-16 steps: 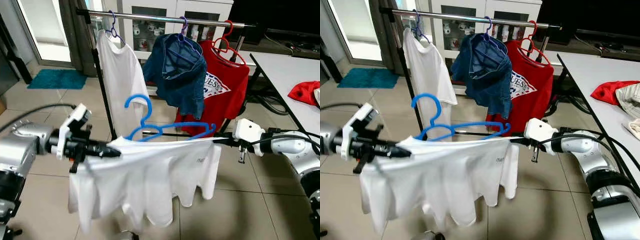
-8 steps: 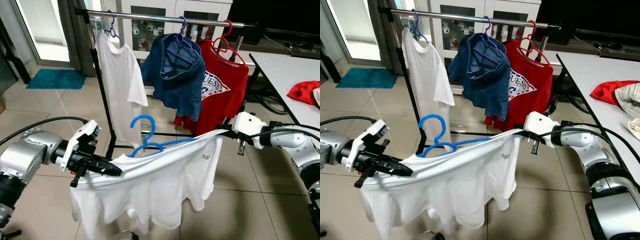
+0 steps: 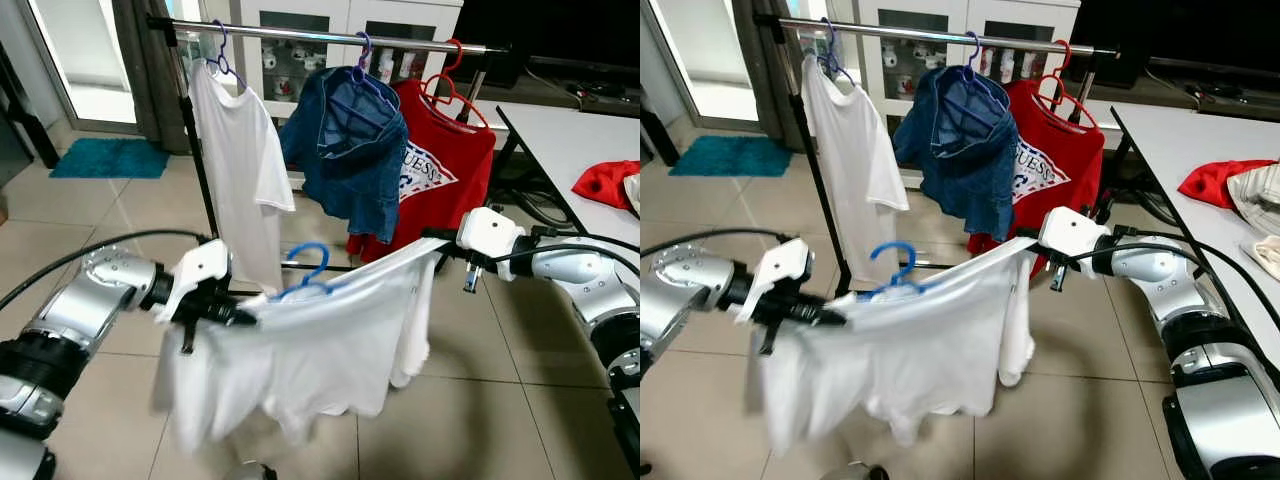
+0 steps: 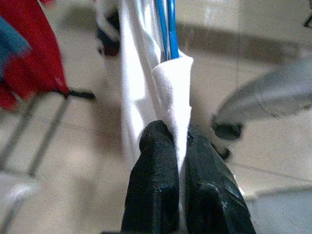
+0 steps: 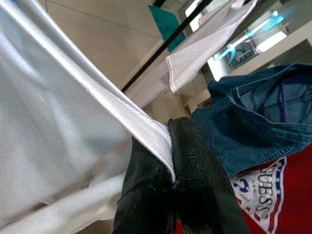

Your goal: Hang hanger

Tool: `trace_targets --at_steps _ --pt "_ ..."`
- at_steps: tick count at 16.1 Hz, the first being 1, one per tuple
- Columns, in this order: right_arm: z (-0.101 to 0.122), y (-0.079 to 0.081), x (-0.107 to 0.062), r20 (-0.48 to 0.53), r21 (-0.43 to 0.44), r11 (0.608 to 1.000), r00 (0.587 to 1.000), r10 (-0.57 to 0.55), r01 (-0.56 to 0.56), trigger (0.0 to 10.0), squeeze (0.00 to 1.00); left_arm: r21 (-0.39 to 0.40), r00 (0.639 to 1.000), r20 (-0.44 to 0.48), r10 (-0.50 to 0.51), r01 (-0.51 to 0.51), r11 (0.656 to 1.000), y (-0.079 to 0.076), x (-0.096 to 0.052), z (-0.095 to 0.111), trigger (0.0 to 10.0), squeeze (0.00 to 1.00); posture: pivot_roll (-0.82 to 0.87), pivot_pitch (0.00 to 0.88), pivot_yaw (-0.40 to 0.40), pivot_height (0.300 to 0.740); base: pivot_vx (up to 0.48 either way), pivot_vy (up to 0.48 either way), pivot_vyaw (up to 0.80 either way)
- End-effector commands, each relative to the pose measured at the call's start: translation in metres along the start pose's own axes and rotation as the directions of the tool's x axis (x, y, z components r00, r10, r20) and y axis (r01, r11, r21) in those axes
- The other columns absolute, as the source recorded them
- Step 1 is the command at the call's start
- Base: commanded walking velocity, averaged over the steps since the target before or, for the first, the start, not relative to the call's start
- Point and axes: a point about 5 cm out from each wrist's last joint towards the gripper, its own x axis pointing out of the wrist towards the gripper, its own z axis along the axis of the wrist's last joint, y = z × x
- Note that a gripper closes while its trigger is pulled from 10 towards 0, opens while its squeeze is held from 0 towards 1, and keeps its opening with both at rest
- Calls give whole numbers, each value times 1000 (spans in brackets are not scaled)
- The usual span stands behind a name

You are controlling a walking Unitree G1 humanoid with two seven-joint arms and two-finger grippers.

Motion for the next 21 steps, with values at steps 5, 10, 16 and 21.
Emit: trace_targets --at_steps 5,10,16,21 --pt "6 9 6 -17 -82 991 994 105 -106 0 0 133 994 -34 -100 104 986 -5 7 11 0 0 -79 4 -26 740 0 0 0" --pt "18 1 3 0 -147 982 993 121 -120 0 0 65 977 -182 -109 122 990 -1 3 -5 0 0 -79 5 -23 740 0 0 0" --pt "12 21 -10 -30 -103 950 956 293 -295 0 0 95 986 -163 -32 48 994 9 0 0 0 0 -83 1 -27 740 0 0 0" --pt "27 28 3 33 -142 931 938 345 -338 0 0 147 980 -107 -169 184 972 0 15 15 0 0 -83 5 -33 740 0 0 0"
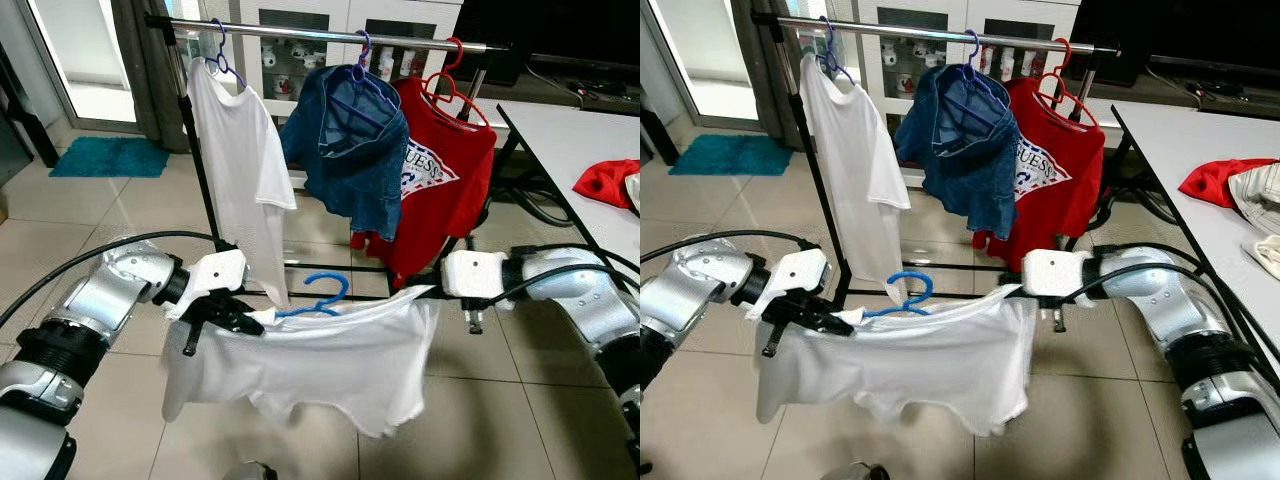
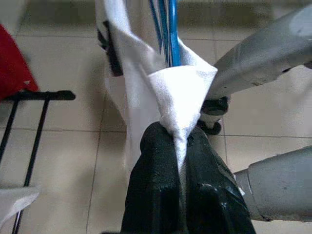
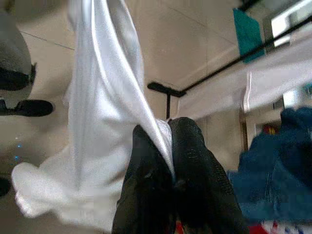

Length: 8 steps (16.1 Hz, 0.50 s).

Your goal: Hang hanger

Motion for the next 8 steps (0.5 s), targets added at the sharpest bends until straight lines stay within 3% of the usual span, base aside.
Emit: trace_targets --at_steps 1,4,5,6,7,8 --pt "3 0 0 12 3 1000 1000 10 -10 0 0 51 999 5 -34 34 998 1 1 10 0 0 -83 5 -33 740 0 0 0" --pt "4 3 2 18 7 1000 999 30 -30 510 0 58 999 4 -54 53 997 0 3 11 0 0 -83 5 -33 740 0 0 0" --pt "4 4 3 30 33 998 998 46 -47 10000 0 61 999 4 -54 54 997 0 4 12 0 0 -83 5 -33 740 0 0 0" --pt "6 8 5 55 89 991 993 100 -105 10000 671 70 998 2 -60 60 996 0 5 13 0 0 -87 0 -36 740 0 0 0" --pt "6 10 7 61 109 984 989 131 -137 10000 1000 77 998 2 -67 67 995 -1 7 14 0 0 -86 0 -38 740 0 0 0" --pt "7 12 7 63 119 981 987 150 -156 10000 1000 81 997 2 -72 72 994 -1 7 14 0 0 -86 0 -38 740 0 0 0"
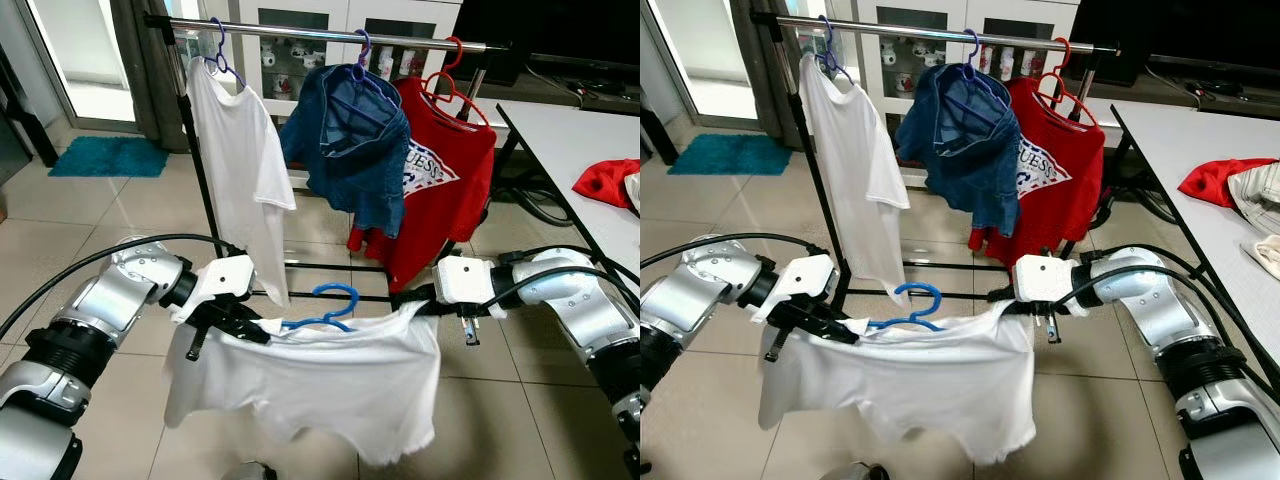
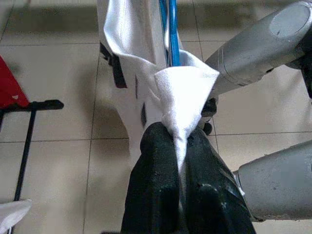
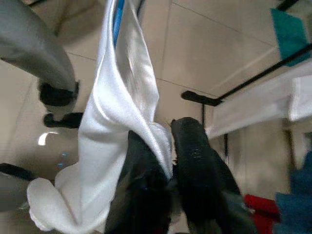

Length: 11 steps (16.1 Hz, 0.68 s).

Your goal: Hang hanger

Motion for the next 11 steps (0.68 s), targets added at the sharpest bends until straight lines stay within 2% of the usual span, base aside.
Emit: trace_targets --at_steps 1,7,11 --pt "2 1 1 5 3 1000 1000 25 -25 10000 1000 46 1000 -6 -21 21 999 1 2 8 0 0 -86 0 -41 740 0 0 0" --pt "14 -10 4 -25 -68 975 978 208 -209 10000 1000 63 998 -51 -48 52 997 -4 5 7 0 0 -78 0 -92 740 0 0 0" --pt "17 -15 3 -31 -52 955 957 289 -291 10000 1000 51 996 -67 -51 54 997 -7 2 5 0 0 -73 0 -101 740 0 0 0"
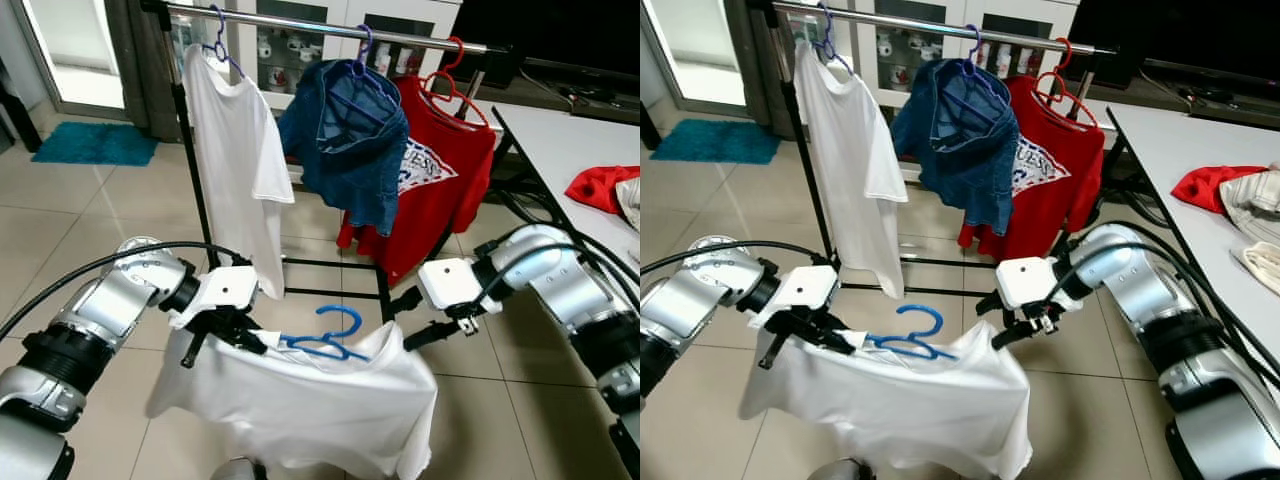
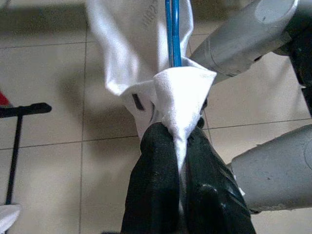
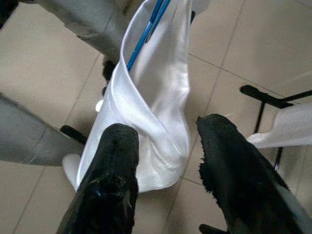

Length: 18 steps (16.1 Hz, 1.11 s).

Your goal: Hang hanger

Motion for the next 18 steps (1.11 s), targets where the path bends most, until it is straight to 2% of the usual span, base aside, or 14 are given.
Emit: trace_targets --at_steps 1,2,4,8,11,12,13,14,15,16,17,18 --pt "-1 -1 -4 -2 15 1000 1000 18 -18 10000 1000 27 1000 -7 -3 3 1000 1 -2 5 0 0 -73 0 -101 740 0 0 0" --pt "-4 0 -8 -19 55 996 997 78 -77 10000 1000 29 1000 -9 -3 3 1000 1 -3 6 0 0 -72 0 -106 740 0 0 0" --pt "-9 0 -11 -44 110 988 992 114 -109 10000 1000 31 1000 -6 -4 4 1000 2 -5 9 0 0 -69 0 -110 740 0 0 0" --pt "-12 -18 -29 -21 203 979 1000 1 3 10000 1000 22 999 4 41 -41 999 8 -13 11 0 0 -65 0 -108 740 0 0 0" --pt "-16 -16 -49 -7 249 964 996 -92 90 10000 1000 -10 992 28 122 -122 992 11 -24 4 0 0 -72 0 -90 740 0 0 0" --pt "-17 -15 -51 -6 255 962 995 -102 101 10000 1000 -15 991 25 135 -134 991 11 -26 3 0 0 -72 0 -90 740 0 0 0" --pt "-22 -13 -57 -2 284 933 973 -230 221 10000 1000 -32 975 44 220 -218 975 14 -38 -2 0 0 -74 0 -71 740 0 0 0" --pt "-24 -14 -60 -9 284 916 956 -294 284 10000 1000 -27 964 59 258 -257 966 16 -43 -1 0 0 -74 0 -71 740 0 0 0" --pt "-26 -15 -64 -9 297 877 920 -392 377 10000 1000 -26 949 77 304 -303 953 18 -49 1 0 0 -72 0 -65 740 0 0 0" --pt "-27 -16 -68 6 323 832 878 -479 452 10000 937 -13 939 94 330 -330 944 19 -53 3 0 0 -69 0 -59 740 0 0 0" --pt "-28 -16 -71 12 347 788 837 -547 509 10000 408 -4 930 109 350 -352 936 19 -56 5 0 0 -66 0 -59 740 0 0 0" --pt "-30 -13 -73 13 375 740 795 -606 558 10000 0 -1 925 118 360 -363 932 19 -58 6 0 0 -65 0 -60 740 0 0 0"
